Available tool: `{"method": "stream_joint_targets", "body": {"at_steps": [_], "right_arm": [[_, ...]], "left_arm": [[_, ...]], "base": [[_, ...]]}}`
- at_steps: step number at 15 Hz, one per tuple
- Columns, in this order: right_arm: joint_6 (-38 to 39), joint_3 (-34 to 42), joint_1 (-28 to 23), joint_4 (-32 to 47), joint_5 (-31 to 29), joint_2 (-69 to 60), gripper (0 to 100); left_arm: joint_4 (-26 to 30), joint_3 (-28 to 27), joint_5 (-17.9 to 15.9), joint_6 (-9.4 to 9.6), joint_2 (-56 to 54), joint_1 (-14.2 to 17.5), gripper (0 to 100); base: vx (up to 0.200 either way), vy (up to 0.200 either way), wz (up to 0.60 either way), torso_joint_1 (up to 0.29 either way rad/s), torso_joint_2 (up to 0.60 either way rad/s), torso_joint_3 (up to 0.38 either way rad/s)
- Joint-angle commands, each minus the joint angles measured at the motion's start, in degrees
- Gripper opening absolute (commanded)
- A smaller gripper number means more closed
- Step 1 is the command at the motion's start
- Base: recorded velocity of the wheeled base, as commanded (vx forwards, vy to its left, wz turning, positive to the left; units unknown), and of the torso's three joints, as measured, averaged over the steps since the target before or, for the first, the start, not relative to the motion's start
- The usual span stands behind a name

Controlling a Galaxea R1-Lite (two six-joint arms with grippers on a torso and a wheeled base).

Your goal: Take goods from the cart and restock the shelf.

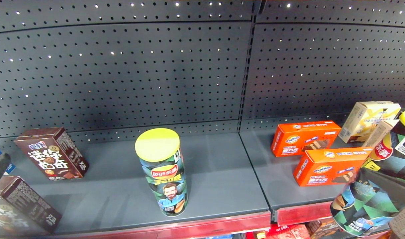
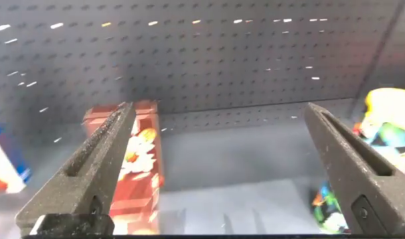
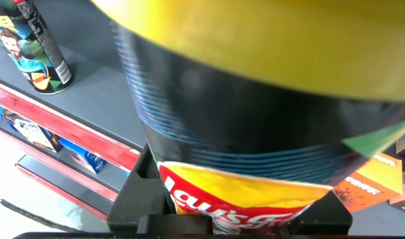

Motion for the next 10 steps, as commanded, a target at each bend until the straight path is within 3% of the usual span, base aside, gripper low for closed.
{"method": "stream_joint_targets", "body": {"at_steps": [1,6,9,10], "right_arm": [[0.0,-0.1,0.1,0.0,0.0,-0.2,0],[0.0,-1.1,-0.5,-0.1,0.1,0.0,0],[0.0,-1.2,-0.5,-0.1,0.0,0.0,0],[0.0,-1.2,-0.6,-0.1,0.0,-0.1,0]], "left_arm": [[0.4,2.4,1.5,0.08,-4.4,0.0,100],[7.3,4.1,3.7,0.16,-11.3,0.1,100],[15.6,4.5,4.0,0.52,-18.3,0.1,100],[22.7,4.5,4.4,0.60,-23.5,0.1,100]], "base": [[0.000,0.000,0.00,0.000,0.00,0.000],[0.000,0.000,0.00,0.000,0.00,0.000],[0.000,0.000,0.00,0.000,0.00,0.000],[0.000,0.000,0.00,0.000,0.00,0.000]]}}
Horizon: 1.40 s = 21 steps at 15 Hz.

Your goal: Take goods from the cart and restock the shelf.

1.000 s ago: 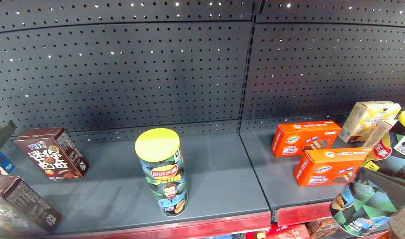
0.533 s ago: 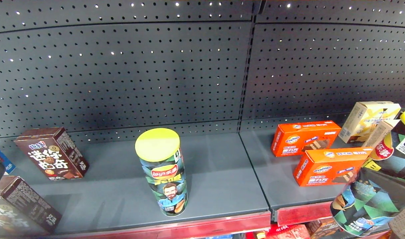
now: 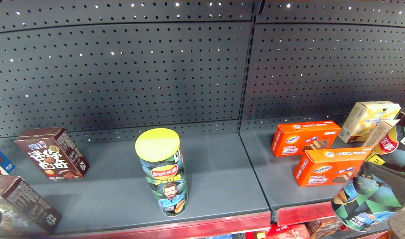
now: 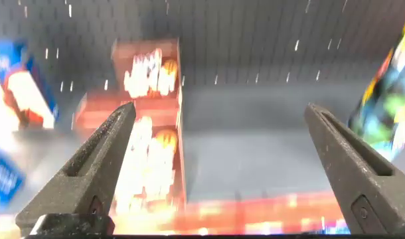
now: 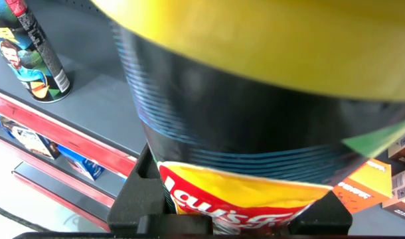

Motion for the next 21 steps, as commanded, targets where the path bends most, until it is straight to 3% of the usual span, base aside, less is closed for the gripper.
{"method": "stream_joint_targets", "body": {"at_steps": [1,3,5,6,8,9,12,13,14,15,17,18,21], "right_arm": [[0.0,0.0,0.0,0.0,0.0,0.0,0],[0.0,0.1,-0.1,0.0,0.0,-0.2,0],[0.0,-0.5,-0.1,0.0,0.0,0.0,0],[0.0,-0.8,0.0,0.0,0.0,0.0,0],[0.0,-1.1,0.0,0.0,0.0,0.1,0],[0.0,-1.3,-0.1,0.0,0.0,0.1,0],[0.0,-2.1,-1.1,0.0,0.0,-0.1,0],[0.0,-2.5,-1.4,0.0,0.0,-0.1,0],[0.0,-3.5,-2.0,0.0,0.0,-0.2,0],[0.1,-4.3,-2.9,0.0,0.0,-0.6,0],[0.3,-4.6,-3.1,0.1,0.0,-1.4,0],[0.4,-4.7,-3.1,0.1,-0.1,-1.9,0],[0.4,-4.9,-4.3,0.1,-0.3,-2.6,0]], "left_arm": [[6.6,0.1,0.7,0.07,-8.7,0.0,100],[14.4,0.5,1.4,0.07,-15.0,0.0,100],[17.1,1.4,1.5,0.07,-17.2,0.0,100],[17.1,2.7,1.4,0.33,-17.2,0.0,100],[16.2,7.4,1.7,4.20,-17.2,0.0,100],[14.4,10.5,1.7,5.17,-17.3,0.0,100],[13.1,11.4,1.0,4.90,-17.3,0.0,100],[13.1,11.4,0.7,4.46,-17.3,0.0,100],[14.8,11.4,-0.1,2.70,-17.3,0.0,100],[16.2,11.4,-1.6,2.62,-17.3,0.1,100],[16.0,11.4,-5.6,4.90,-17.3,0.0,100],[16.0,11.3,-5.7,5.96,-16.8,-0.2,100],[15.9,11.4,-2.5,5.96,-17.5,2.4,100]], "base": [[0.000,0.000,0.00,0.000,0.00,0.000],[0.000,0.000,0.00,0.000,0.00,0.000],[0.000,0.000,0.00,0.000,0.00,0.000],[0.000,0.000,0.00,0.000,0.00,0.000],[0.000,0.000,0.00,0.000,0.00,0.000],[0.000,0.000,0.00,0.000,0.00,0.000],[0.000,0.000,0.00,0.000,0.00,0.000],[0.000,0.000,0.00,0.000,0.00,0.000],[0.000,0.000,0.00,0.000,0.00,0.000],[0.000,0.000,0.00,0.000,0.00,0.000],[0.000,0.000,0.00,0.000,0.00,0.000],[0.000,0.000,0.00,0.000,0.00,0.000],[0.000,0.000,0.00,0.000,0.00,0.000]]}}
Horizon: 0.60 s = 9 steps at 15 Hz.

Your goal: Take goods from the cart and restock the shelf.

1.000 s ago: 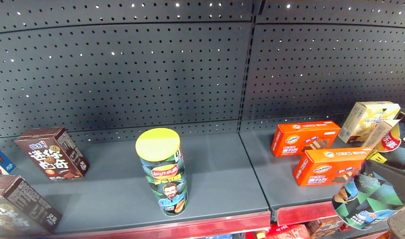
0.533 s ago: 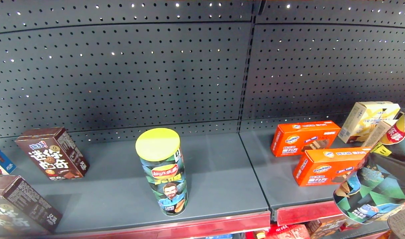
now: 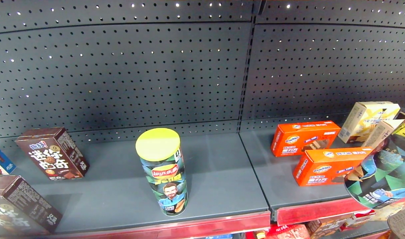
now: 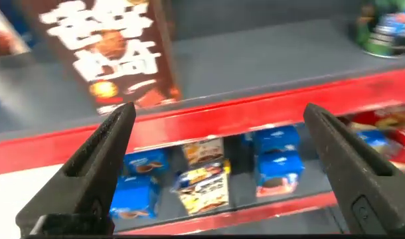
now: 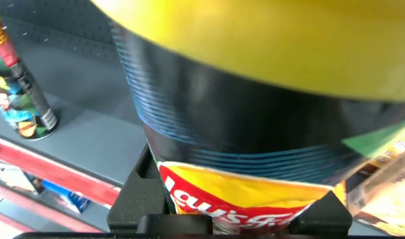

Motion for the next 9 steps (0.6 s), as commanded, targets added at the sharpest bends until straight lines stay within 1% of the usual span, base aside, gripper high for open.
{"method": "stream_joint_targets", "body": {"at_steps": [1,2,4,9], "right_arm": [[0.0,-0.2,-1.3,0.0,0.1,-0.9,0],[0.0,-0.2,-1.1,0.0,0.2,-2.0,0],[0.0,0.3,-0.8,0.1,0.1,-3.3,0],[-0.1,-0.1,-1.3,0.9,-0.3,-7.2,0]], "left_arm": [[-0.1,0.0,0.5,-0.44,-2.9,1.4,100],[-0.1,0.0,0.6,-0.80,-3.7,1.1,100],[-0.1,0.0,0.5,-2.20,-3.7,1.1,100],[-0.1,0.0,0.6,-2.47,-3.7,1.1,100]], "base": [[0.000,0.000,0.00,0.000,0.00,0.000],[0.000,0.000,0.00,0.000,0.00,0.000],[0.000,0.000,0.00,0.000,0.00,0.000],[0.000,0.000,0.00,0.000,0.00,0.000]]}}
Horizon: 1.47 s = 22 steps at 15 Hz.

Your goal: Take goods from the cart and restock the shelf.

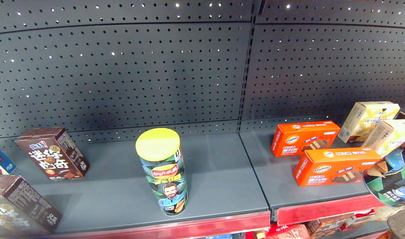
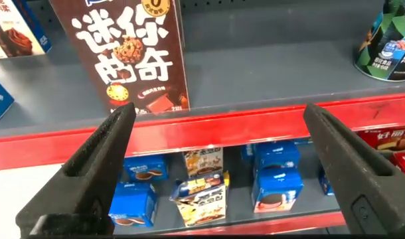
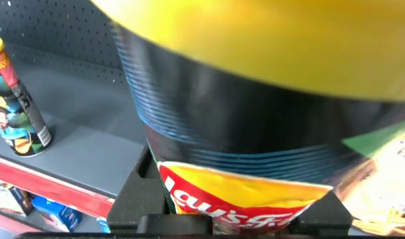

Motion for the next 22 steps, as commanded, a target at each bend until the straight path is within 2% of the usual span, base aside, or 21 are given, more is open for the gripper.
{"method": "stream_joint_targets", "body": {"at_steps": [1,6,8,11,15,20,22], "right_arm": [[0.1,0.1,0.0,0.4,0.1,-2.0,0],[0.1,-0.4,-0.2,2.2,-0.4,-4.6,0],[0.4,0.0,-2.8,4.1,-5.7,-7.9,0],[0.2,-3.4,-6.1,18.0,-11.9,-13.0,0],[0.4,-3.9,-2.4,22.1,-10.0,-17.1,0],[0.4,-3.6,-1.0,22.2,-9.9,-18.1,0],[0.3,-2.7,-1.1,22.2,-9.9,-18.6,0]], "left_arm": [[0.0,0.0,0.0,0.03,0.0,0.0,100],[0.0,0.0,0.0,0.03,0.0,0.0,100],[0.0,0.0,0.0,0.03,0.0,0.0,100],[0.0,0.0,0.0,0.03,0.0,0.0,100],[0.0,0.0,0.0,0.03,0.0,0.0,100],[0.0,0.0,0.0,0.03,0.0,0.0,100],[0.0,0.0,0.0,0.03,0.0,0.0,100]], "base": [[0.000,0.000,0.00,0.000,0.00,0.000],[0.000,0.000,0.00,0.000,0.00,0.000],[0.000,0.000,0.00,0.000,0.00,0.000],[0.000,0.000,0.00,0.000,0.00,0.000],[0.000,0.000,0.15,-0.001,0.00,0.001],[0.000,0.000,0.60,0.004,0.00,0.003],[0.000,0.000,0.00,0.000,0.00,0.000]]}}
